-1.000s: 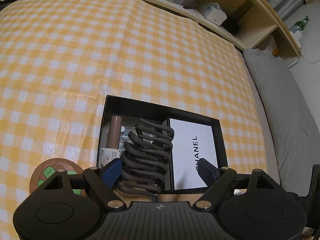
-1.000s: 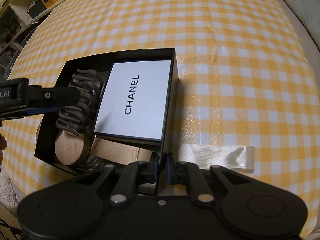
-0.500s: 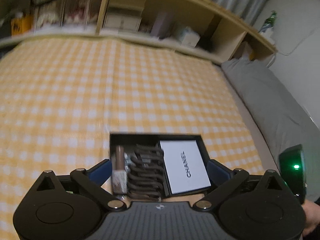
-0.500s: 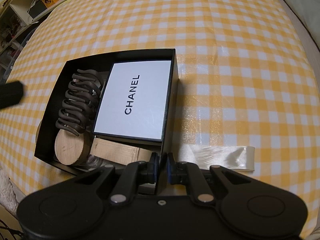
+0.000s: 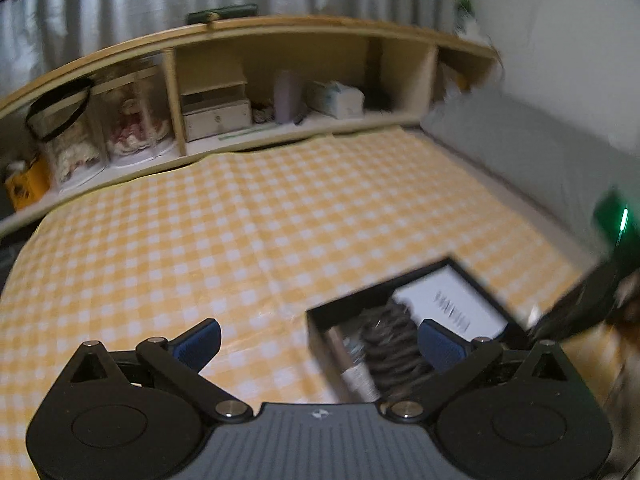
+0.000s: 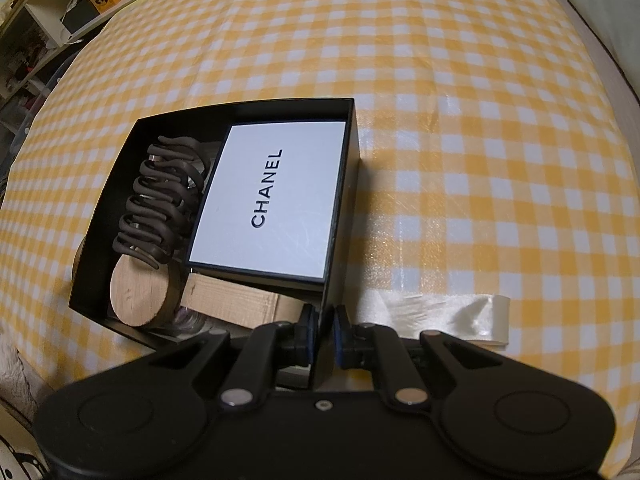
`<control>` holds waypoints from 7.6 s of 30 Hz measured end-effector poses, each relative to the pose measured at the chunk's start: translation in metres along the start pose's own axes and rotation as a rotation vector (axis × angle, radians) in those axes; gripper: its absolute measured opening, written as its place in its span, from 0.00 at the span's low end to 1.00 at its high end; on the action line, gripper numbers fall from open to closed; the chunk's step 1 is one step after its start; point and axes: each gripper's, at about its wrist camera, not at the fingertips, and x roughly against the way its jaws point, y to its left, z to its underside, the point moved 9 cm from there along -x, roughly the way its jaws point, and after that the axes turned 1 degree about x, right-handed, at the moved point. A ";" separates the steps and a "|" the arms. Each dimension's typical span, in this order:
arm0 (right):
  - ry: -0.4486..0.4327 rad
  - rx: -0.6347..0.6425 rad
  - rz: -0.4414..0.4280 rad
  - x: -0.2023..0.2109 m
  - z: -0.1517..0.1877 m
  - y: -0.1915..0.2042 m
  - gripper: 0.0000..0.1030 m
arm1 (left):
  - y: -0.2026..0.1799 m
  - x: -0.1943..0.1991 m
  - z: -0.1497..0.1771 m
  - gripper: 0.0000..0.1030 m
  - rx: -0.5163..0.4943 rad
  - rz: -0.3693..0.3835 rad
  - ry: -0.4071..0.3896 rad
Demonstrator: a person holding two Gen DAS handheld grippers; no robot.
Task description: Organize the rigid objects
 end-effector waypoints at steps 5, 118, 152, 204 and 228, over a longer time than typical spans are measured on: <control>-0.001 0.004 0.003 0.000 -0.001 0.002 0.10 | 0.001 -0.025 0.041 1.00 -0.173 0.082 0.129; -0.007 -0.006 -0.002 0.002 0.001 0.001 0.10 | -0.098 -0.092 -0.025 0.53 0.393 0.147 0.267; -0.009 -0.011 -0.003 0.001 -0.001 0.003 0.10 | -0.097 -0.088 -0.028 0.64 0.344 0.100 0.247; -0.584 -0.050 0.090 0.173 0.073 0.053 0.77 | -0.050 0.114 0.029 1.00 0.328 -0.146 -0.038; -0.671 -0.016 0.183 0.170 0.086 0.067 0.99 | -0.057 0.131 0.039 1.00 0.274 -0.197 -0.079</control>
